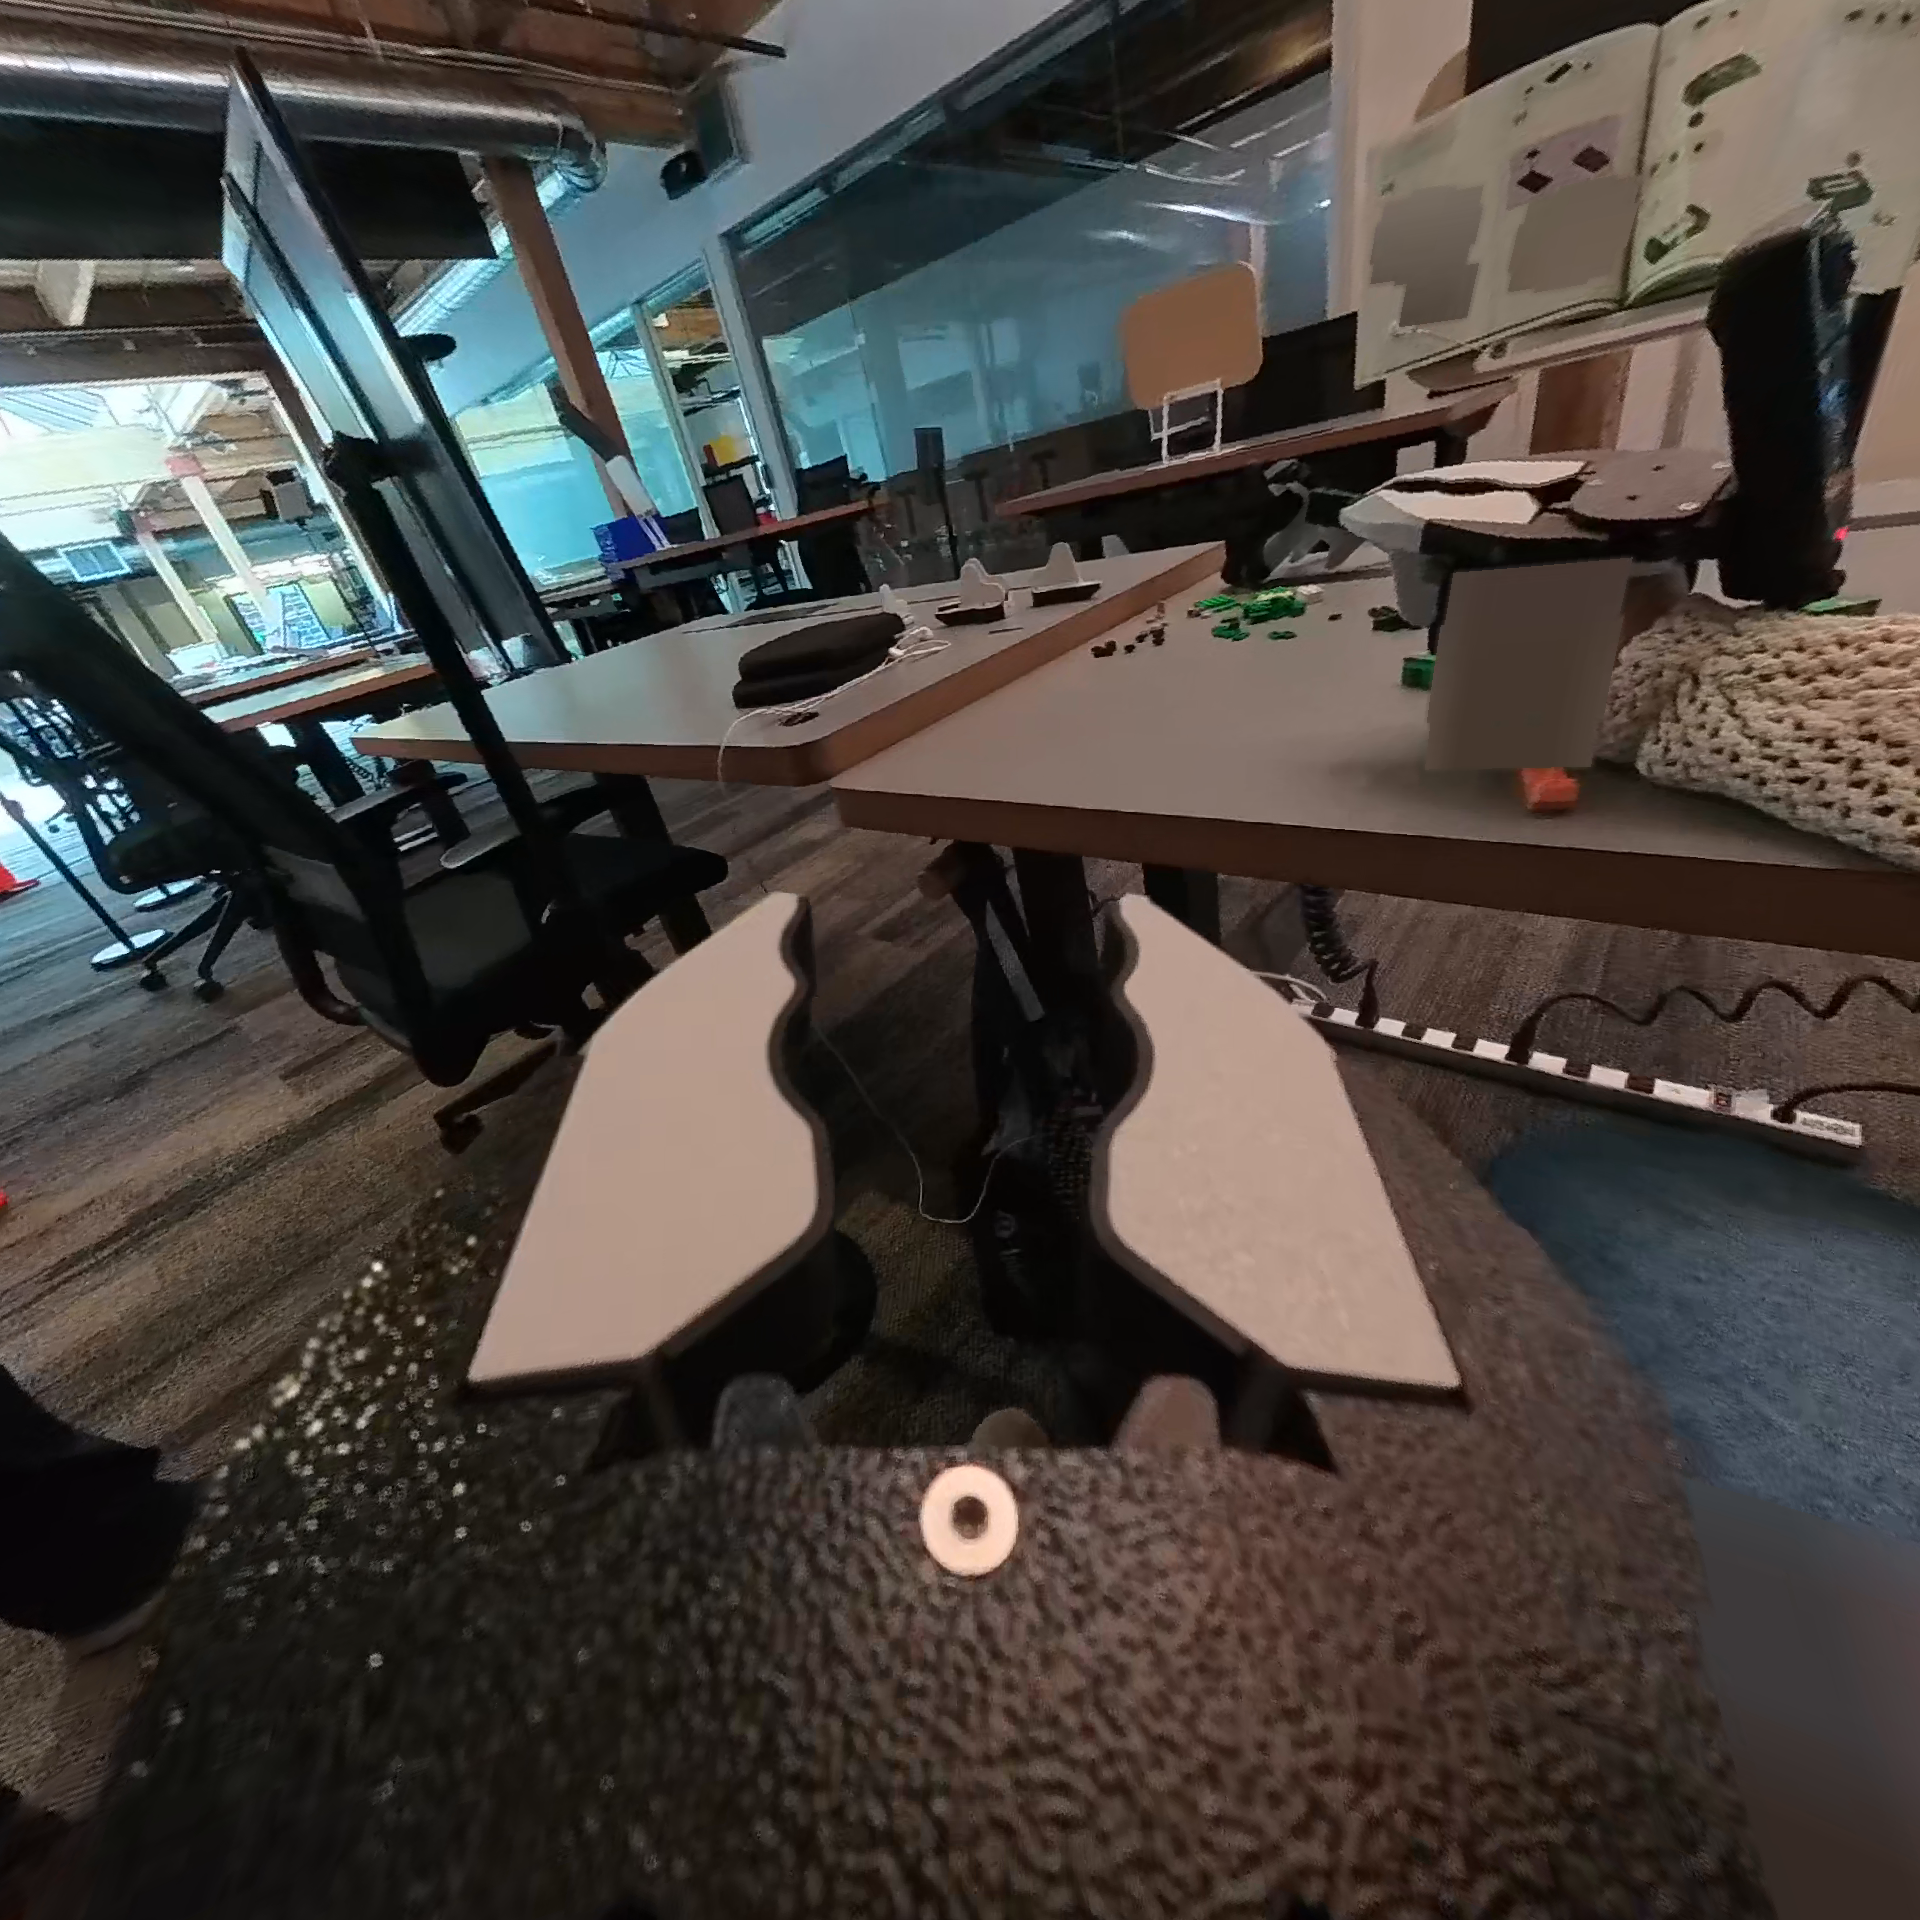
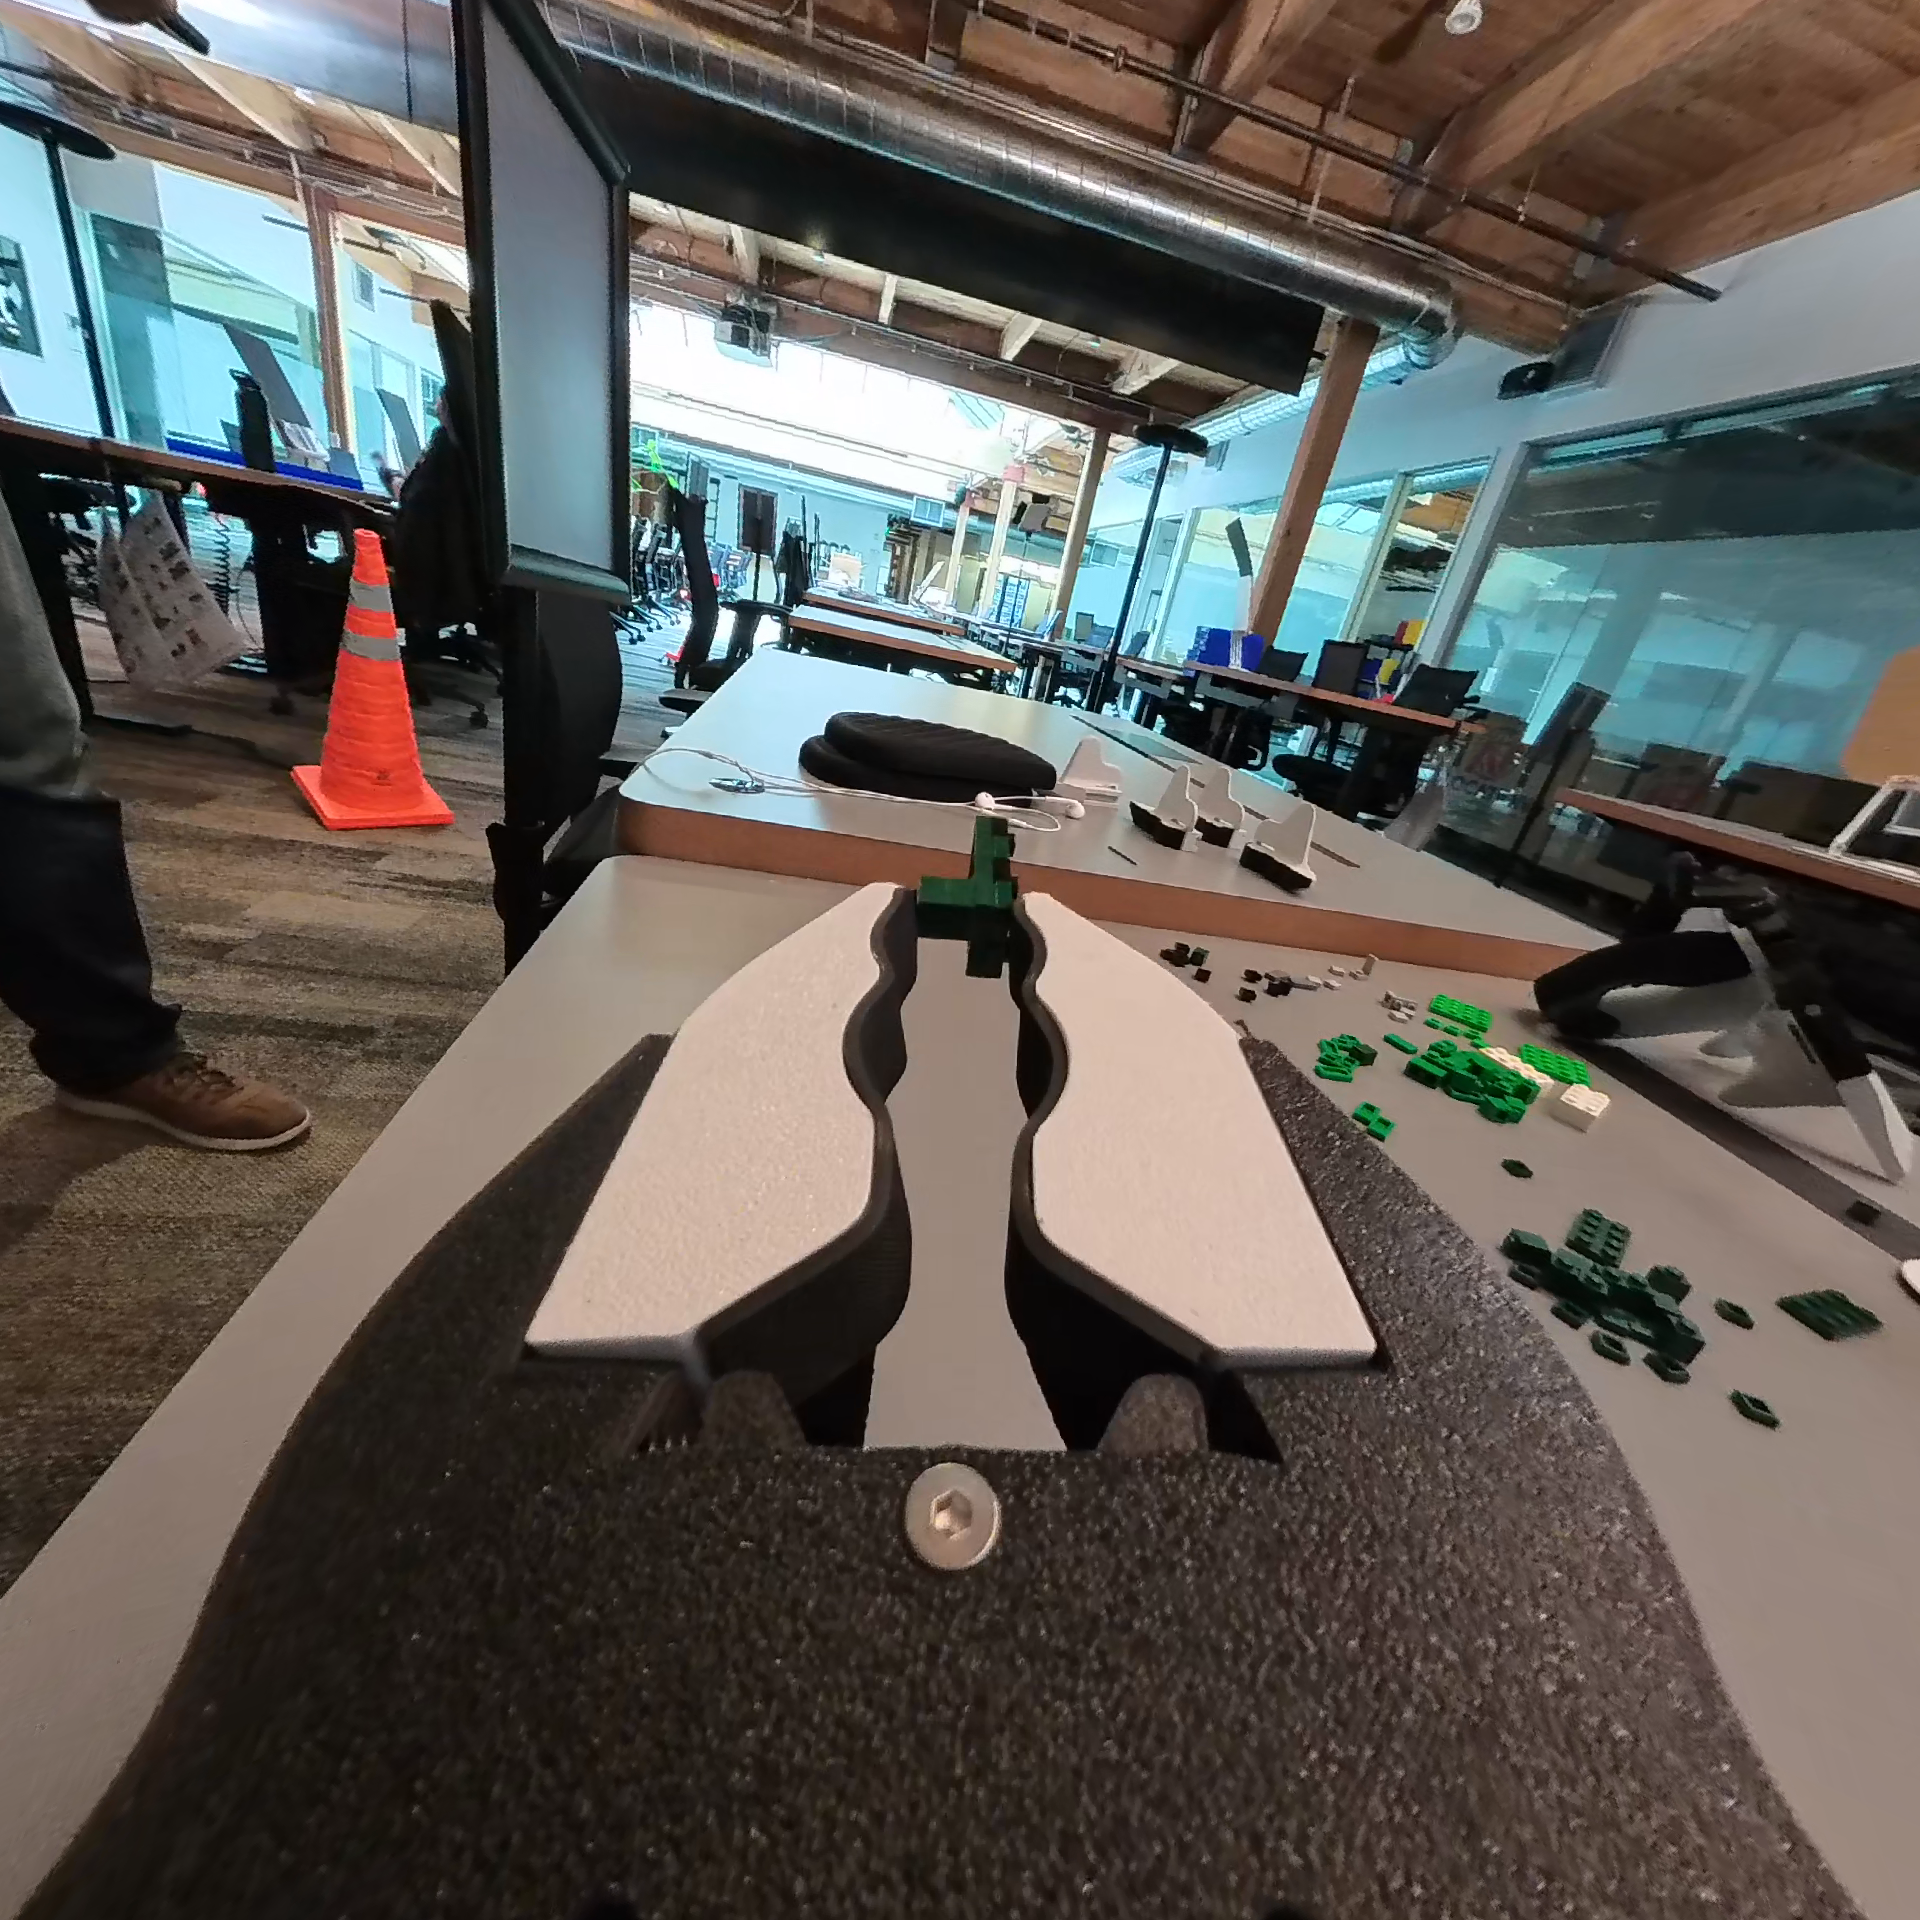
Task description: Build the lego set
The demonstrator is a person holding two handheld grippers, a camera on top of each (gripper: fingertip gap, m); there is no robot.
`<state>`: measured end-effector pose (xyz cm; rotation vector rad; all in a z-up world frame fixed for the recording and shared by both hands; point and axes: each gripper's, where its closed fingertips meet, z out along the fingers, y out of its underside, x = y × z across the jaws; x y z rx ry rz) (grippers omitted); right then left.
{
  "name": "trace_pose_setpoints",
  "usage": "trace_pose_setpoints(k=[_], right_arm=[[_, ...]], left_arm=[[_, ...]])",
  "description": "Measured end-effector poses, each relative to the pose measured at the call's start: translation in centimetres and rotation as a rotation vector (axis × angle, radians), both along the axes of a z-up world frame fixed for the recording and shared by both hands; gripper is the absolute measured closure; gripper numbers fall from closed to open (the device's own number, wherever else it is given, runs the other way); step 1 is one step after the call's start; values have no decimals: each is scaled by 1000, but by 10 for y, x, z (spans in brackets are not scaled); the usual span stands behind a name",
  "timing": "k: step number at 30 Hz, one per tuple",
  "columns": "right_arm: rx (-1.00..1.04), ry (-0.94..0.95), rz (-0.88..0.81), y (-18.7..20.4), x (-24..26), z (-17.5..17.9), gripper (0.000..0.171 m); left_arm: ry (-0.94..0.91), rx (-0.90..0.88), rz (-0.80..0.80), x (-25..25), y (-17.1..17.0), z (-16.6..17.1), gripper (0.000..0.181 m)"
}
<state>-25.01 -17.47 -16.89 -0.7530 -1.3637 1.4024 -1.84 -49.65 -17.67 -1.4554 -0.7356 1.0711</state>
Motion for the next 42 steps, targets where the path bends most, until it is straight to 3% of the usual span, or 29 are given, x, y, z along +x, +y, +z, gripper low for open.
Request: trace_pose_setpoints(k=[20,42], right_arm=[[28,-12,13,-5,1,-3,155],[15,-18,21,-4,1,-3,155]], left_arm=[[-83,211,-93,4,-3,-8,141],[-89,201,-96,4,-1,-9,139]])
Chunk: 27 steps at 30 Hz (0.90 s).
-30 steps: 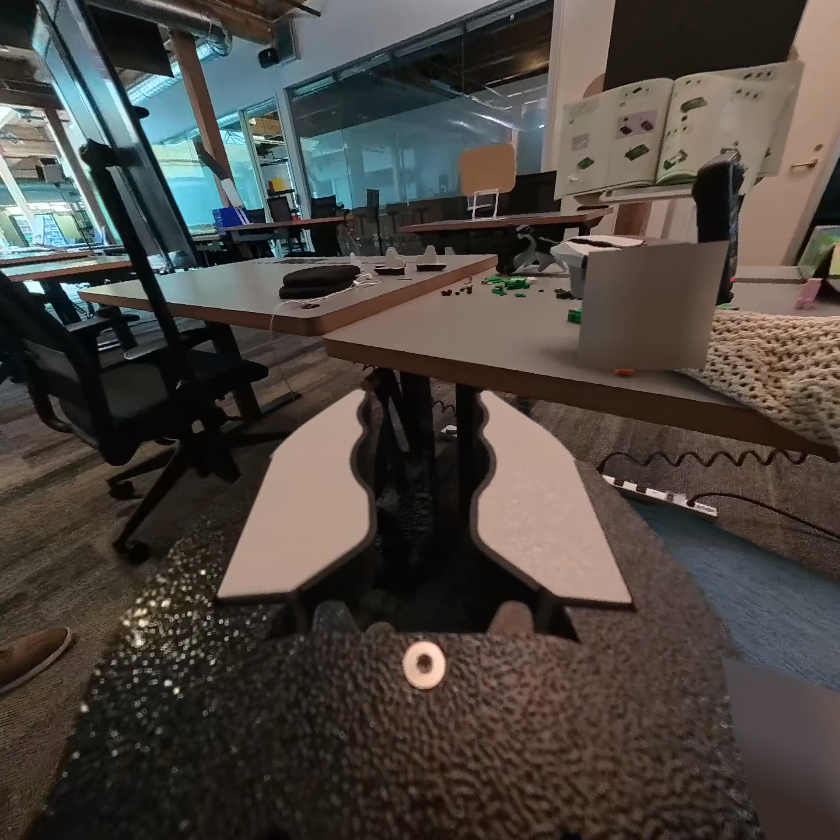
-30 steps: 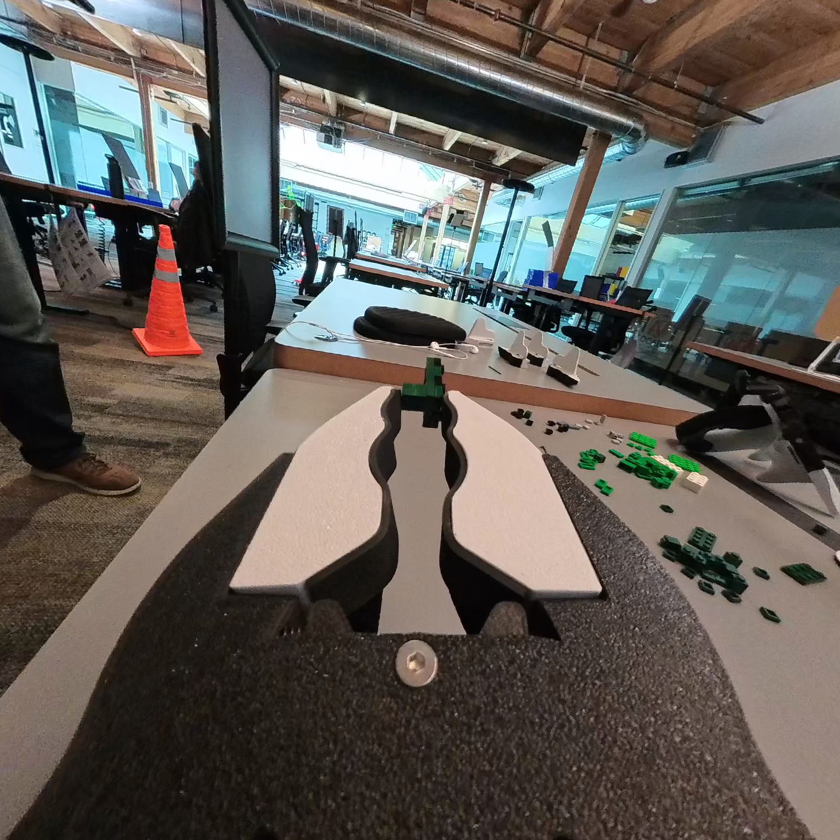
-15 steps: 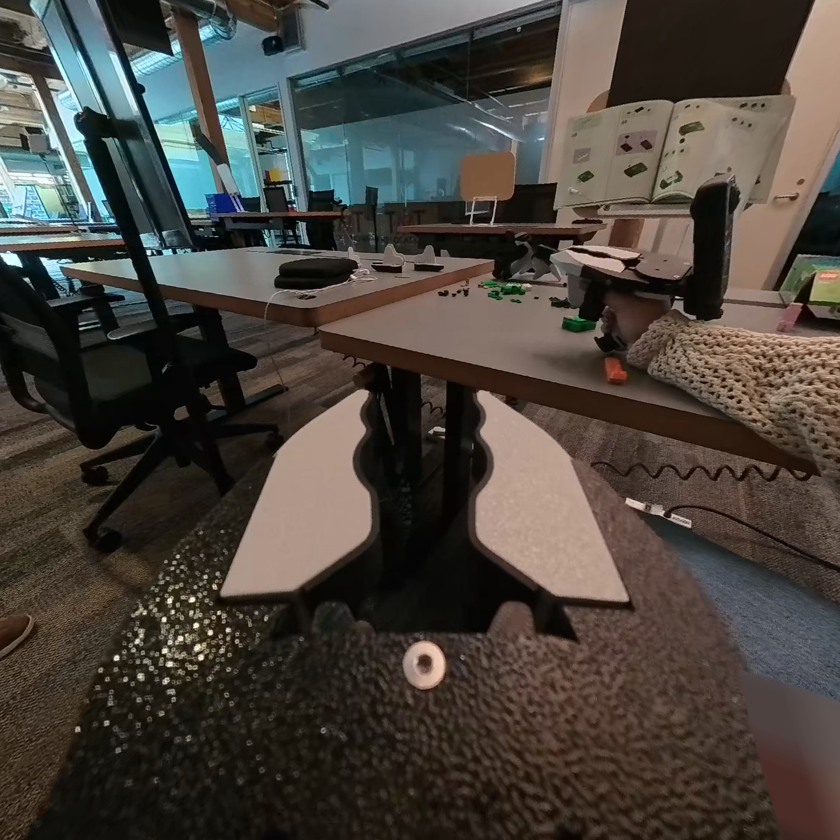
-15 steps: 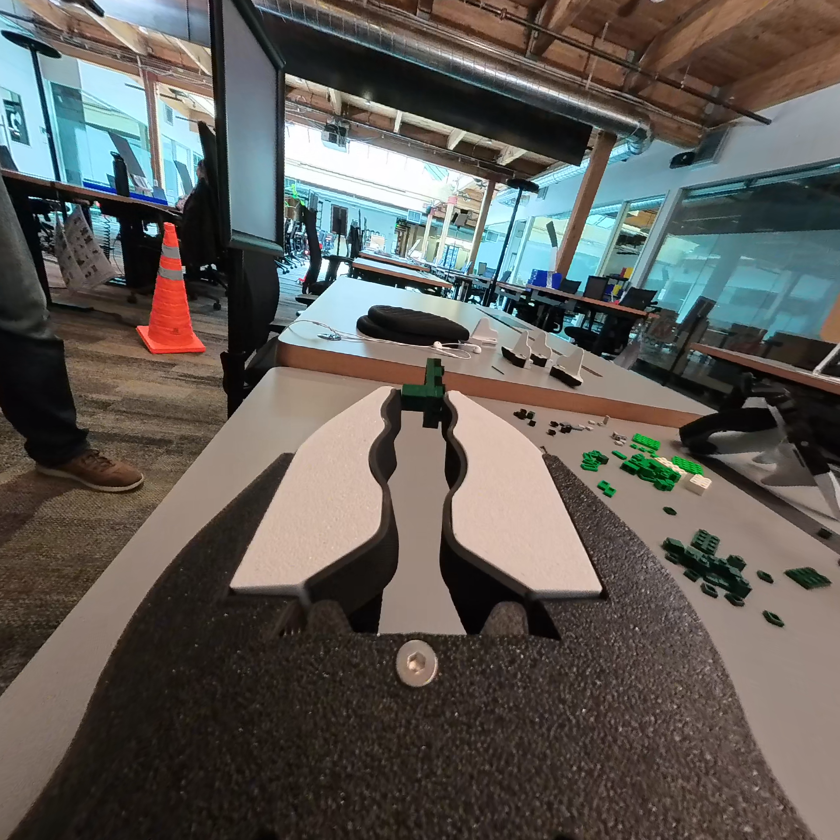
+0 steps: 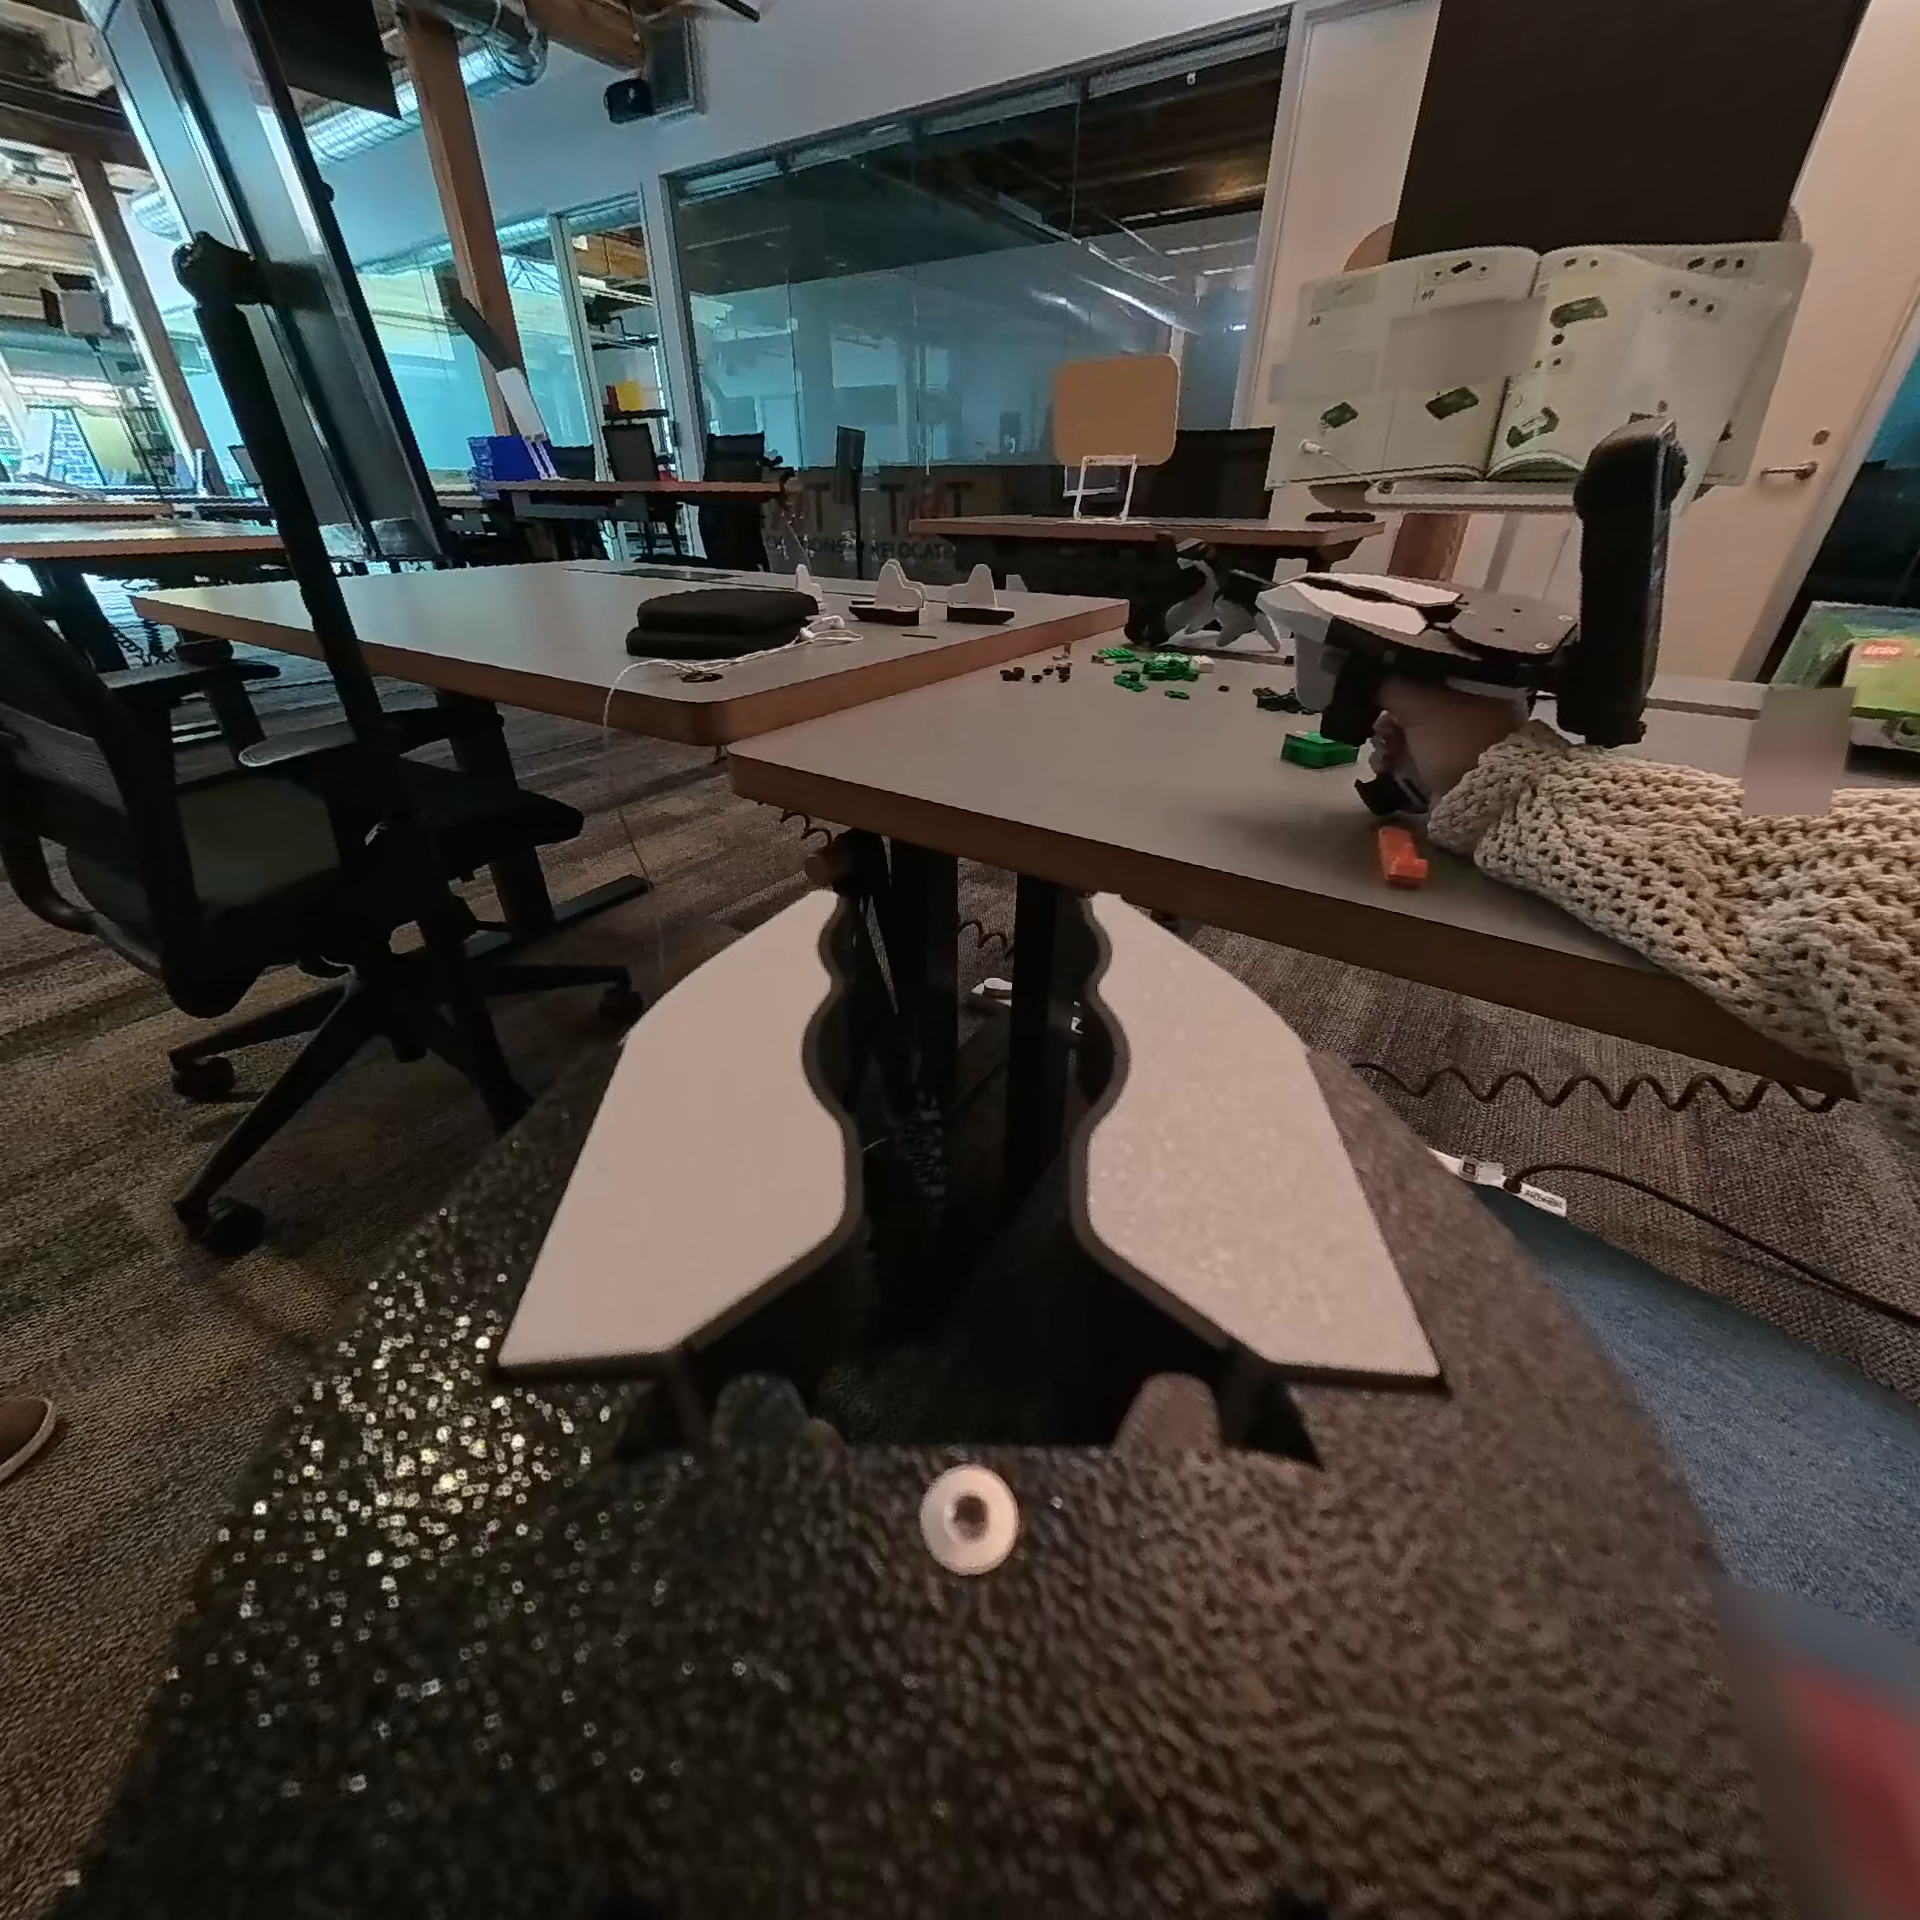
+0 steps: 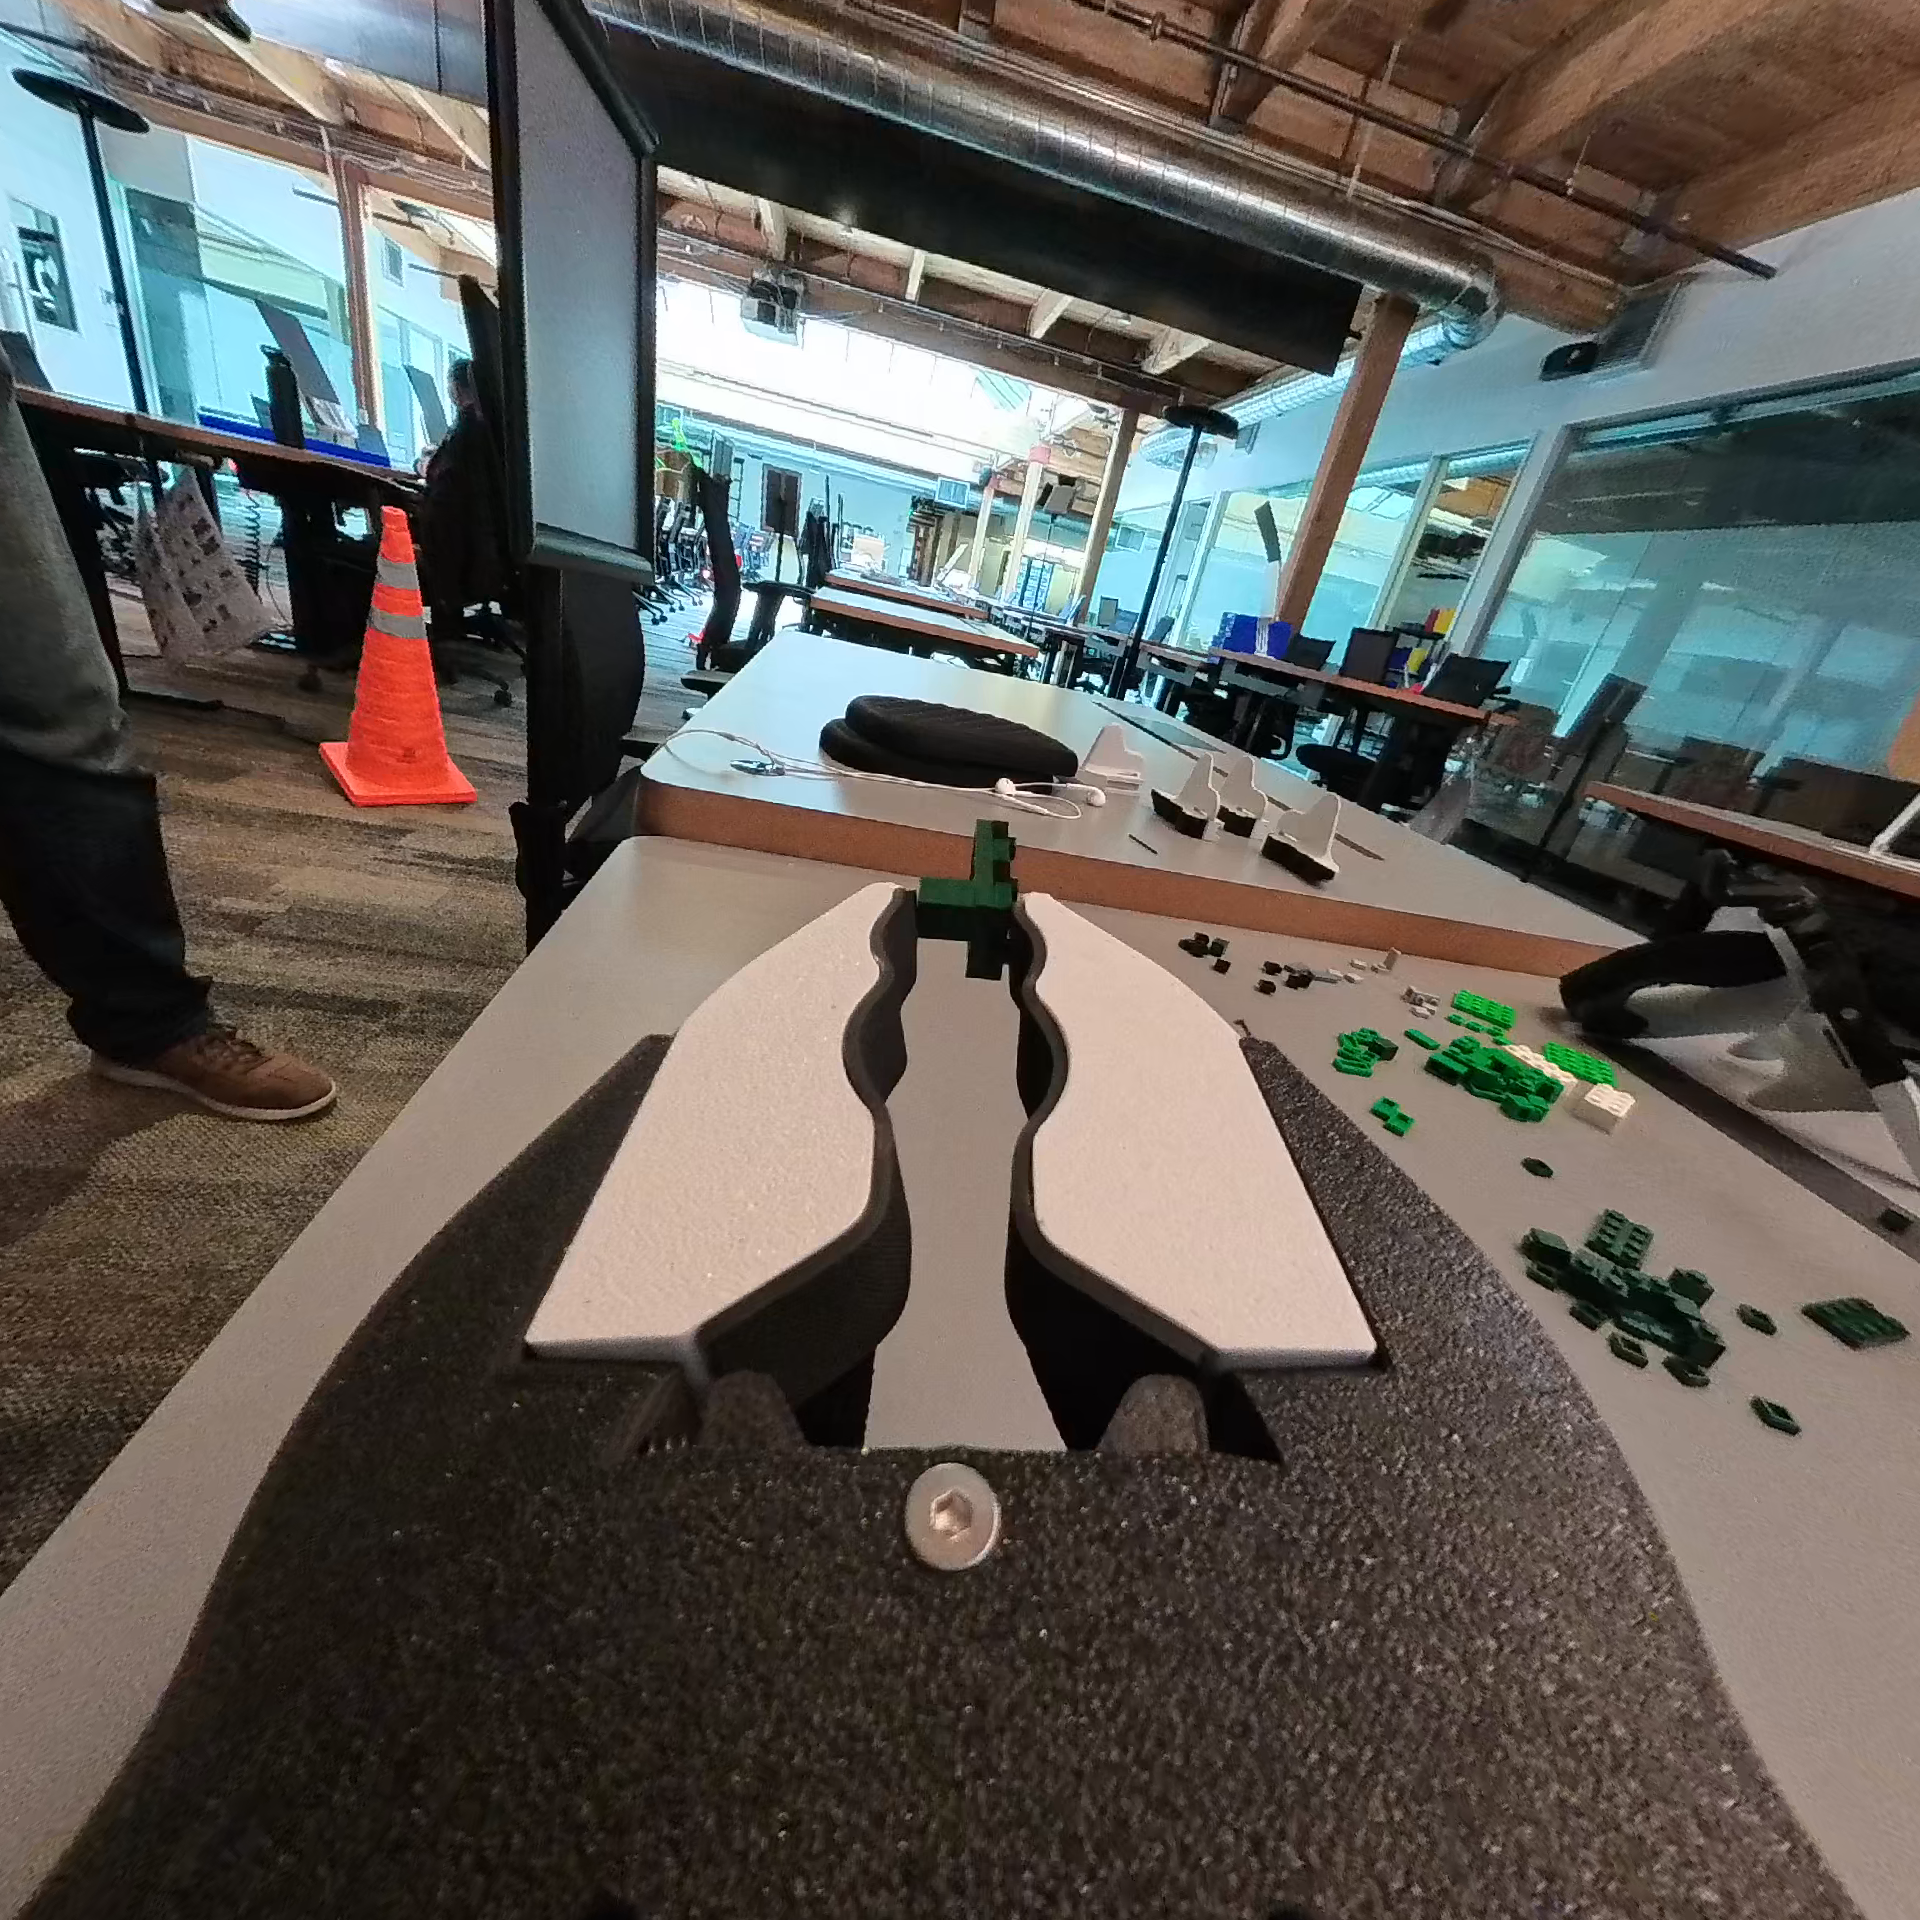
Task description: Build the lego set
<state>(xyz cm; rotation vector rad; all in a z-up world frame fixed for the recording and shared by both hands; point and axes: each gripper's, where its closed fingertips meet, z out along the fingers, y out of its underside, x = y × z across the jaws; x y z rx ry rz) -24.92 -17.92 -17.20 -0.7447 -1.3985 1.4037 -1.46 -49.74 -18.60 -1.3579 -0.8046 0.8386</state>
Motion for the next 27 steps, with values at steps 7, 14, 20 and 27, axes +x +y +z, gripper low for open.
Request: trace_pose_setpoints(k=[7,14,20,27], right_arm=[[3,0,1,0,0,0,155],[5,1,1,0,0,0,155],[11,-1,-2,0,0,0,155],[19,0,0,-2,-1,0,155]], left_arm=[[-9,10,-5,0,0,-1,139],[-19,16,-11,0,1,-3,138],[-20,18,-7,-1,0,-2,137],[23,3,153,-22,-18,-34,129]])
